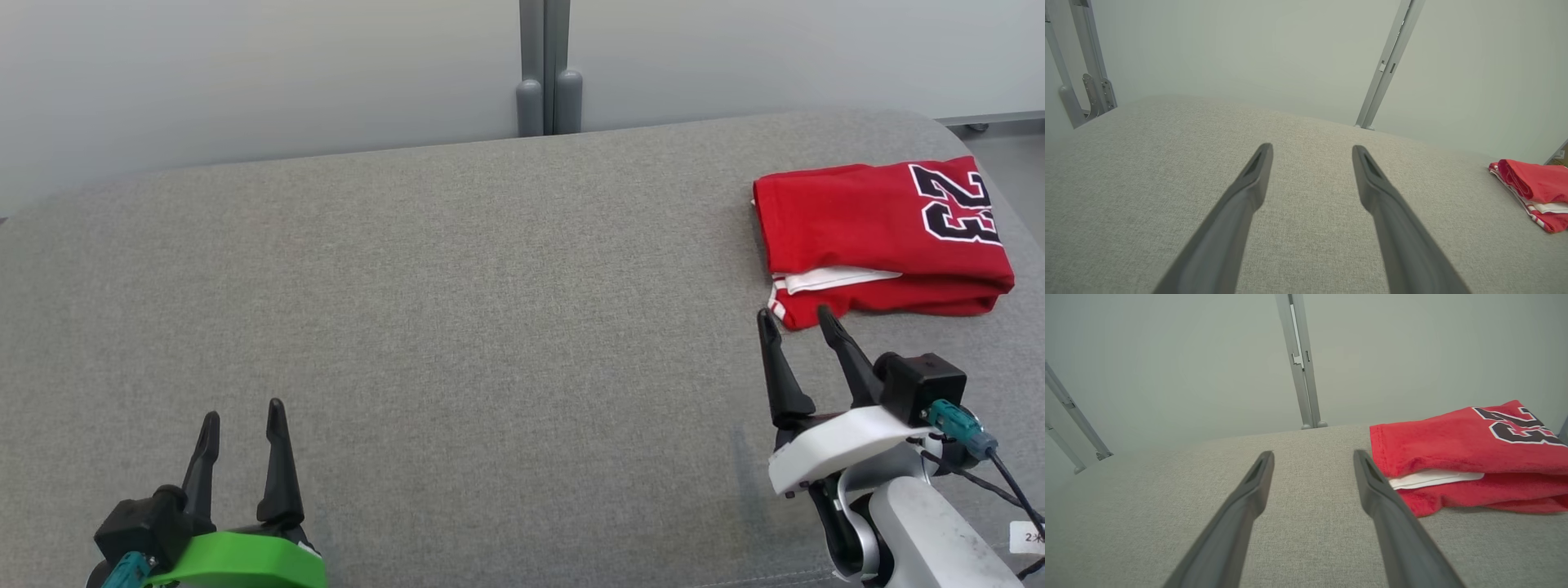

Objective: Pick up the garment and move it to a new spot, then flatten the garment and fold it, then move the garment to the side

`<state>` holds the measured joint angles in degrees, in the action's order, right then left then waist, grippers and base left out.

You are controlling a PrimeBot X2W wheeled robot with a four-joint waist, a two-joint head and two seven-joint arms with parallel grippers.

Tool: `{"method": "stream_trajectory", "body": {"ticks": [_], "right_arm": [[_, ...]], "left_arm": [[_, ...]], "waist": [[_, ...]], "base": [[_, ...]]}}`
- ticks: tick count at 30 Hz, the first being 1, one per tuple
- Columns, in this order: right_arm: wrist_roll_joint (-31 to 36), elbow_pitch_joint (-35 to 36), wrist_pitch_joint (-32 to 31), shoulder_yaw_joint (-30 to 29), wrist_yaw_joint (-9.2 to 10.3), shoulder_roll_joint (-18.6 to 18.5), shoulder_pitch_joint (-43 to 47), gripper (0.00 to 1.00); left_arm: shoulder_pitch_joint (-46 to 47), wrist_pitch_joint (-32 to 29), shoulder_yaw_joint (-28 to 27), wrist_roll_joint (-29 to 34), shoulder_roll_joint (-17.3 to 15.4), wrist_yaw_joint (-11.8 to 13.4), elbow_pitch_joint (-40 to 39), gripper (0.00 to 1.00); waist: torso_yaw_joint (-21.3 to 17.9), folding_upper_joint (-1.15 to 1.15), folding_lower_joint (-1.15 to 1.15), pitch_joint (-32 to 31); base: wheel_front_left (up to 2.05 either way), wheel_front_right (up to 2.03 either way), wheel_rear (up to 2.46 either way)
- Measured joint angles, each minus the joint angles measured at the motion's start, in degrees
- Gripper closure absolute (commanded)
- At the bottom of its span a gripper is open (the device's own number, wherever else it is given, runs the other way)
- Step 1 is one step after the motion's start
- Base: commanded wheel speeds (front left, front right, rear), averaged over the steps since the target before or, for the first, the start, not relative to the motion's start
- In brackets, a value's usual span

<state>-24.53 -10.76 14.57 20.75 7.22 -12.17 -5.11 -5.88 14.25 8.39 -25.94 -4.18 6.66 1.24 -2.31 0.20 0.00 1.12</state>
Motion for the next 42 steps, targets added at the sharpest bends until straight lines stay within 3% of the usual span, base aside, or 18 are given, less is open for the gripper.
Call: {"method": "stream_trajectory", "body": {"ticks": [17,42], "right_arm": [[5.0,3.7,0.0,-1.3,0.00,3.2,3.6,0.00],[8.1,6.4,0.0,-2.5,0.00,4.9,5.8,0.00]], "left_arm": [[-0.3,0.0,-0.1,1.6,0.7,0.2,0.0,0.00],[-0.3,0.2,0.0,2.7,1.1,0.2,-0.4,0.00]], "waist": [[0.4,0.00,0.00,0.1],[0.9,0.00,0.00,0.9]], "base": [[0.00,0.00,0.00],[0.00,0.00,0.00]]}}
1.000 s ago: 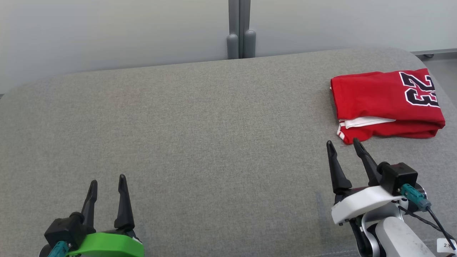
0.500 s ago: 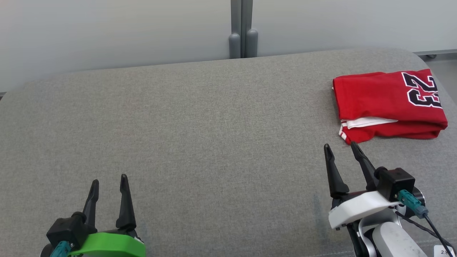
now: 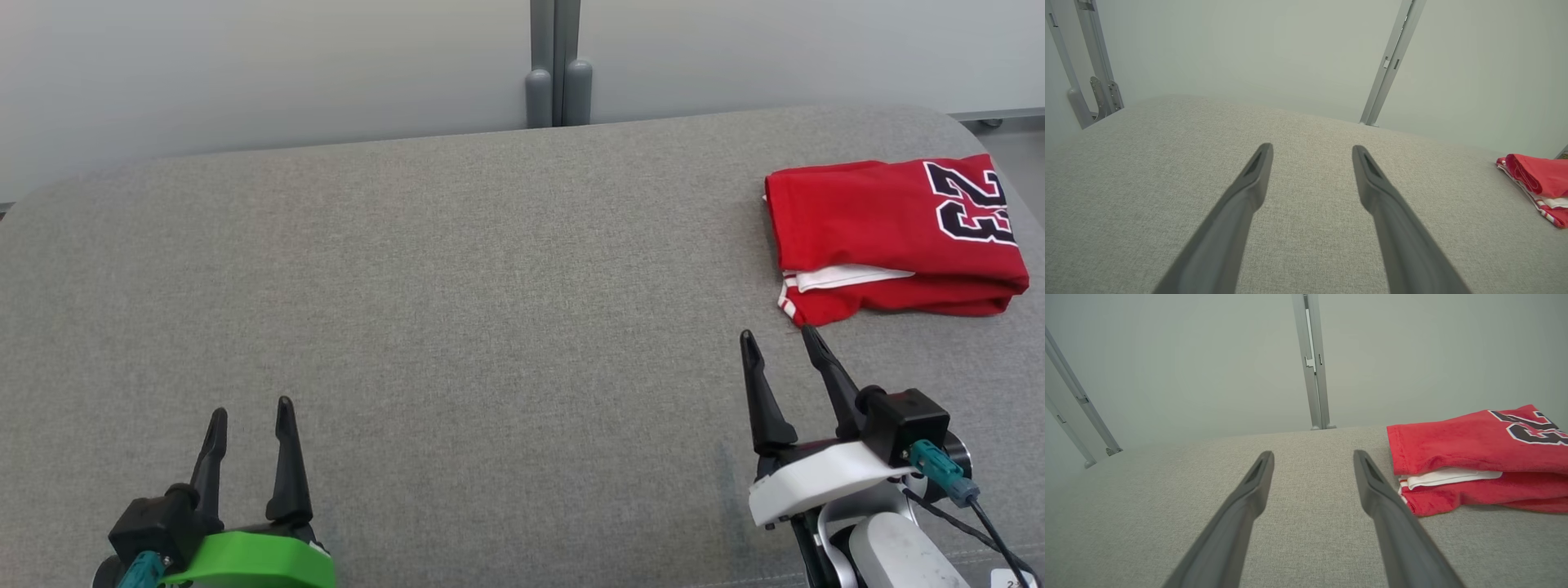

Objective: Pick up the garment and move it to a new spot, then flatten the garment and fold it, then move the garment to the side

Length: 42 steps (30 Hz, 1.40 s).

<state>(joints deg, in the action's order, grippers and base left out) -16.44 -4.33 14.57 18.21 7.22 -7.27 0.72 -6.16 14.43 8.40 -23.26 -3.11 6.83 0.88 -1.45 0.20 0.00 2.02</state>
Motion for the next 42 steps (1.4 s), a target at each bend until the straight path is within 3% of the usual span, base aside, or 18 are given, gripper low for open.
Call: {"method": "stream_trajectory", "body": {"ticks": [1,2,13,42], "right_arm": [[0.2,0.0,0.0,-0.1,0.00,0.0,0.0,0.00],[0.2,0.0,0.0,-0.1,0.00,0.0,0.0,1.00],[-2.5,-1.6,-0.1,0.5,-0.74,0.5,2.4,1.00],[-26.7,-1.4,-4.4,-5.7,-3.36,1.4,2.9,1.00]], "left_arm": [[0.0,0.0,0.0,0.3,0.0,0.0,0.0,0.00],[0.0,0.0,0.0,0.3,0.0,0.0,0.0,1.00],[-0.6,-0.3,0.9,-2.3,0.4,-0.4,2.2,1.00],[-0.8,-5.1,-1.7,-23.8,0.3,-3.4,3.6,1.00]], "waist": [[0.0,0.00,0.00,0.1],[0.0,0.00,0.00,0.1],[0.1,0.00,0.00,0.0],[0.5,0.00,0.00,-0.4]], "base": [[0.00,0.00,0.00],[0.00,0.00,0.00],[0.00,0.00,0.00],[0.00,0.00,0.00]]}}
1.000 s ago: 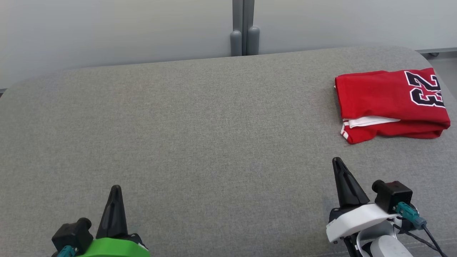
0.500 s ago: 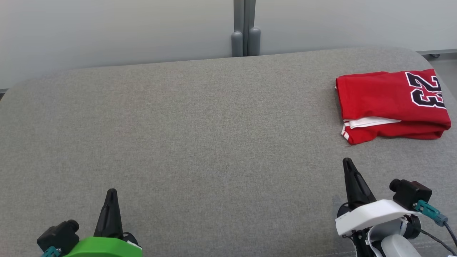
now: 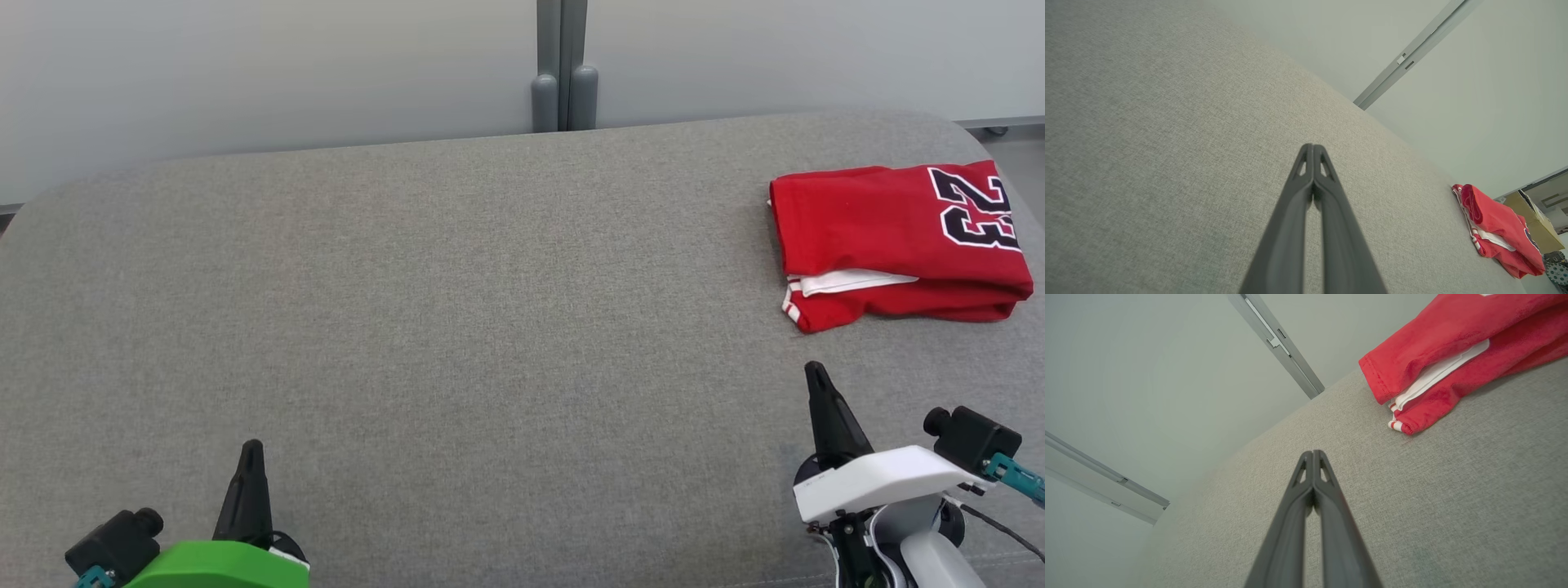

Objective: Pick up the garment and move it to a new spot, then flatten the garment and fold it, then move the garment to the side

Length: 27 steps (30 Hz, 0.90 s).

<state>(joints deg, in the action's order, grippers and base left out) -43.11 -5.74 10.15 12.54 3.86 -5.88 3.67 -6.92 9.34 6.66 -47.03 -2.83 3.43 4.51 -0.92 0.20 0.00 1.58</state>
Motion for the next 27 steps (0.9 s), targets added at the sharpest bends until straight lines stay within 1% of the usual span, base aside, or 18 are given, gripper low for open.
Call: {"method": "stream_trajectory", "body": {"ticks": [1,4,17,27], "right_arm": [[-0.7,-0.1,-0.1,-0.3,-0.34,0.0,0.0,1.00],[-3.1,-0.3,-0.7,-0.9,-0.45,0.0,-0.4,1.00],[-12.9,-1.7,-2.7,-3.3,-2.33,-0.2,-1.0,1.00],[-20.4,-2.8,-4.4,-5.2,-3.41,-0.4,-2.1,1.00]], "left_arm": [[0.1,-0.3,-0.2,-0.8,0.0,-0.4,0.2,1.00],[0.6,-0.8,-0.6,-2.9,-0.1,-0.5,0.5,1.00],[2.2,-2.8,-1.4,-11.6,-0.4,-2.2,2.2,1.00],[3.2,-4.5,-2.5,-18.2,-0.9,-3.5,3.3,1.00]], "waist": [[0.0,0.00,0.00,0.0],[0.1,0.00,0.00,-0.1],[0.2,0.00,0.00,-0.3],[0.3,0.00,0.00,-0.5]], "base": [[0.00,0.00,0.00],[0.00,0.00,0.00],[0.00,0.00,0.00],[0.00,0.00,0.00]]}}
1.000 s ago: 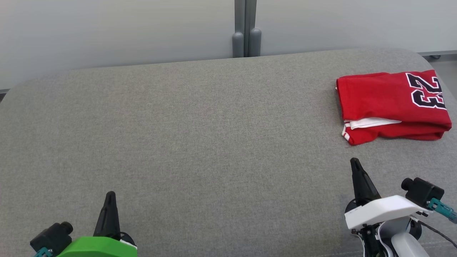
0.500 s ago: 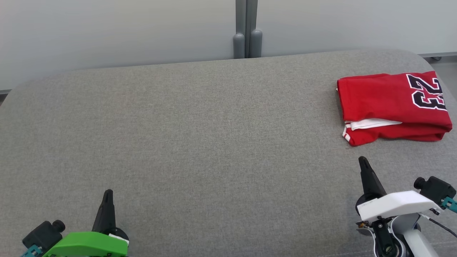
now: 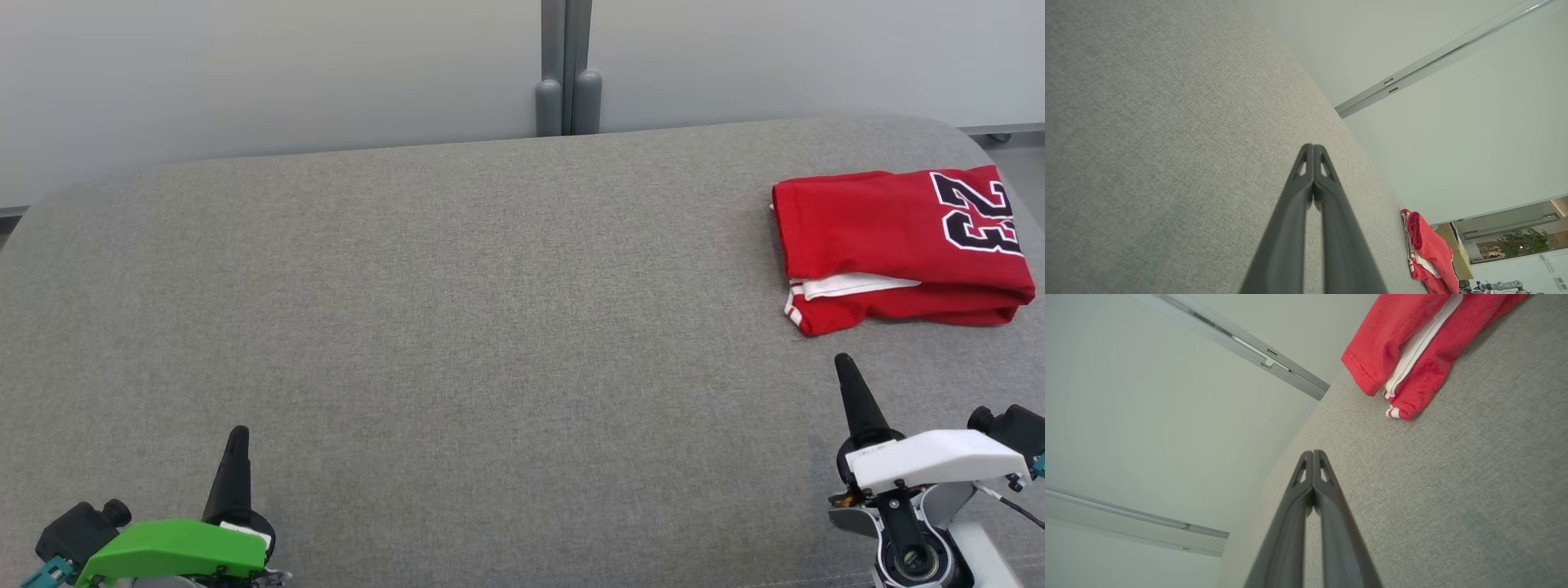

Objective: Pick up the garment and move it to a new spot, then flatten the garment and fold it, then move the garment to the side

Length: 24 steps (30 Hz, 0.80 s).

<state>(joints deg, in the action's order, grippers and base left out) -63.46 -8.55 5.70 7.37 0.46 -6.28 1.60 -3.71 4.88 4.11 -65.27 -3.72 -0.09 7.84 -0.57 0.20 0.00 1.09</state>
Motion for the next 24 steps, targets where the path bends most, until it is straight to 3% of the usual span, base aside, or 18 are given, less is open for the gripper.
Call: {"method": "stream_trajectory", "body": {"ticks": [24], "right_arm": [[-17.7,-2.9,-3.5,-4.6,-3.47,0.0,-1.7,1.00]], "left_arm": [[3.2,-3.9,-1.9,-16.3,-0.8,-3.4,3.2,1.00]], "waist": [[0.3,0.00,0.00,-0.5]], "base": [[0.00,0.00,0.00]]}}
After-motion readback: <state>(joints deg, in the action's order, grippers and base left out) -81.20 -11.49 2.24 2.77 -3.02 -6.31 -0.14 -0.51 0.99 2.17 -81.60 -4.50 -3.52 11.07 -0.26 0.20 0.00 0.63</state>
